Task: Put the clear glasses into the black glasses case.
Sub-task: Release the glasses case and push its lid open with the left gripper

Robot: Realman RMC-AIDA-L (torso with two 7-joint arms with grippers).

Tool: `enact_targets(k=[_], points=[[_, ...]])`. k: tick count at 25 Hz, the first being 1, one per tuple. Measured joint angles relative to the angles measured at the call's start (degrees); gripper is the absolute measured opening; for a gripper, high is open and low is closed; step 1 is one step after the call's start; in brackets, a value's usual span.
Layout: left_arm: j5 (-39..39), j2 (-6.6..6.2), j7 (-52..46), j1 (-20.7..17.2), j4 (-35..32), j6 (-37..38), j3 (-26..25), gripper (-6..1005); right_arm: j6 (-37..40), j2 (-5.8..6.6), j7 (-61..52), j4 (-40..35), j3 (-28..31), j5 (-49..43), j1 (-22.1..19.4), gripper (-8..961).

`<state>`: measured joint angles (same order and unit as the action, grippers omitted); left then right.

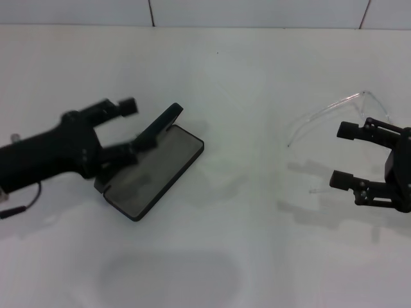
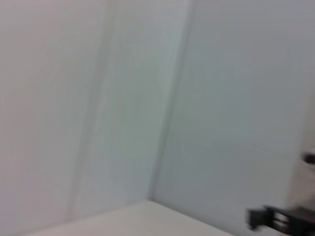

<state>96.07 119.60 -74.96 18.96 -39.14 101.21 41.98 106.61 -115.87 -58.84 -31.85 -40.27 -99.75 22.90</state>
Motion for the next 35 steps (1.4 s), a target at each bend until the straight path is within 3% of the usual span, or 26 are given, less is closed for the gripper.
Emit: enact_targets(k=[5,10,14,19,26,35], points=[[-0.4,-0.13,-7.2,-0.7,-6.7,-4.4,-1.1,847,0.0,0.04,0.1,0.9,-0.1,1.4,0.0,825],[10.1,0.06,-23.3,0.4,-24.2,-7.9,0.5,844,-0.2,0.04,0.2,1.4,0.0,1.7,0.2,824],[24.2,-0.07,-38.5,3.7,-36.5,-8.5,6.3,842,-0.3,0.04,1.8,2.5,0.1,2.2,0.0,824],[41.6,-0.06,-56.4,6.9,-47.5,-8.5,19.0,839,-0.5,0.10,3.0,3.6,0.1,2.7,0.0,824],[57.2,0.10,-73.1,11.9,-50.0,-8.6,35.9,835,-0.4,0.20,3.7,3.6,0.1,3.9,-0.5,824],[58.0,0.26,-77.9,14.7,-49.4,-10.3,42.2,829,-0.2,0.21,4.4,3.8,0.1,4.0,-0.6,825]])
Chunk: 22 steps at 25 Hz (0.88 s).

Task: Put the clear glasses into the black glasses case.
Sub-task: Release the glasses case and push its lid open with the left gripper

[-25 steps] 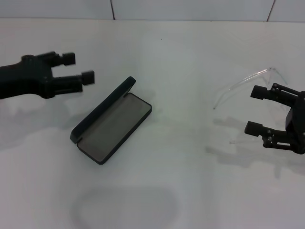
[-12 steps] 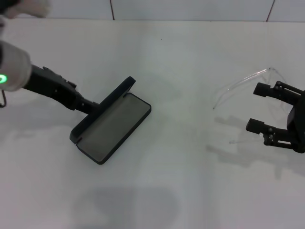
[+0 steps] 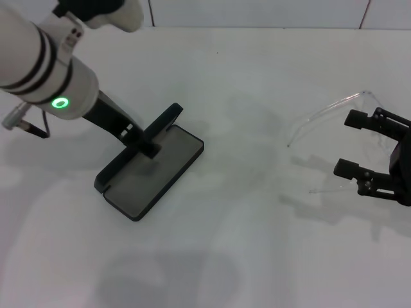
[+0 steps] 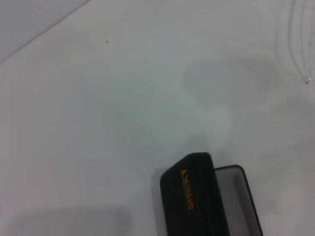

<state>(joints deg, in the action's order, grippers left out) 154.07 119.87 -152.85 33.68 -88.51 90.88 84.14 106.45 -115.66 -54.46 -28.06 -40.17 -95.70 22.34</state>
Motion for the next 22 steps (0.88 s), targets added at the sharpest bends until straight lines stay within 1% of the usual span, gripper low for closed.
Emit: enact_targets(k=[4,10,19,22], points=[[1.2,0.06,-0.5,0.1,2.2,-3.3,2.4,827,0.0,0.00,0.0,0.2,0.0,0.0,0.0,825],[1.6,-0.09,-0.3,0.2,5.3,-4.7,2.3,823,0.1,0.00,0.1,0.5,0.0,0.1,0.0,825],[1.6,-0.17,0.6,-0.4,6.5,-7.1,2.6,818,0.2,0.00,0.1,0.6,0.0,0.1,0.0,825],[2.4,-0.16,1.0,0.1,8.2,-7.2,2.6,816,0.2,0.00,0.1,0.6,0.0,0.3,0.0,825]])
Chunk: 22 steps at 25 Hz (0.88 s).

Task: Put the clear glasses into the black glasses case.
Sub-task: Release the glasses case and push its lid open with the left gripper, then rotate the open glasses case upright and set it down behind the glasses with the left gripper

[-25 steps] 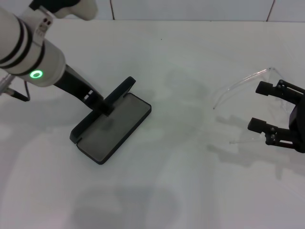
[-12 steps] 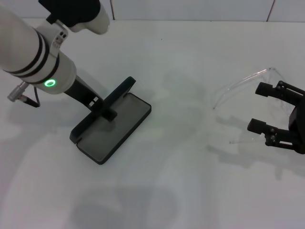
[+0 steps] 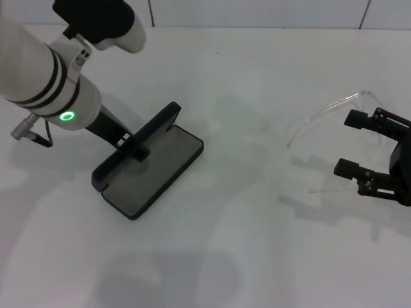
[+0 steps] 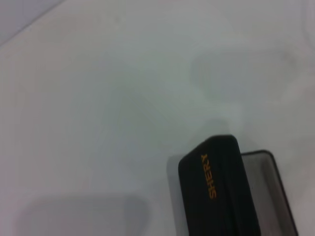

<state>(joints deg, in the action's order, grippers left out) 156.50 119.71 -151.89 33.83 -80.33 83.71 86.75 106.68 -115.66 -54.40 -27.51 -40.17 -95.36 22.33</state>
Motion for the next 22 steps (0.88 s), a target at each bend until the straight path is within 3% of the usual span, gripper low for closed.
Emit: enact_targets(k=[16,22], points=[[1.2,0.08,0.1,0.4,0.5,-0.8,0.8,197,-0.3,0.00,0.0,0.1,0.0,0.4,0.0,824],[1.3,0.09,3.8,0.0,-1.1,-0.8,1.2,212,-0.5,0.05,0.0,0.1,0.0,0.4,0.0,824]])
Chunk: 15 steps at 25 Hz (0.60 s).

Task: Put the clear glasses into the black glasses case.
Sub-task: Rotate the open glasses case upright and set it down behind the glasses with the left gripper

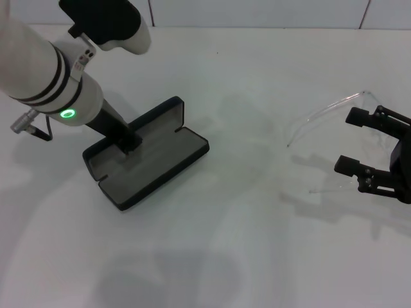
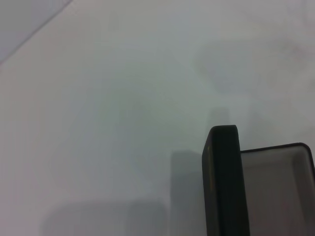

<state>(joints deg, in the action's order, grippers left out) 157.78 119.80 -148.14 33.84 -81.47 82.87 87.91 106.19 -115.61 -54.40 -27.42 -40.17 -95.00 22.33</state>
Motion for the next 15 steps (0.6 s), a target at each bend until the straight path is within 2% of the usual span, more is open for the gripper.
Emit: enact_targets(k=[9,15], points=[[-2.5,0.01,10.7,-1.5,-5.9,0.1,3.0,234,-0.1,0.04,0.7,0.0,0.1,1.1,0.0,824],[-3.6,0.04,13.5,0.3,-6.7,-2.2,8.0,249,-0.1,-0.02,1.0,0.2,0.1,2.0,0.0,825]])
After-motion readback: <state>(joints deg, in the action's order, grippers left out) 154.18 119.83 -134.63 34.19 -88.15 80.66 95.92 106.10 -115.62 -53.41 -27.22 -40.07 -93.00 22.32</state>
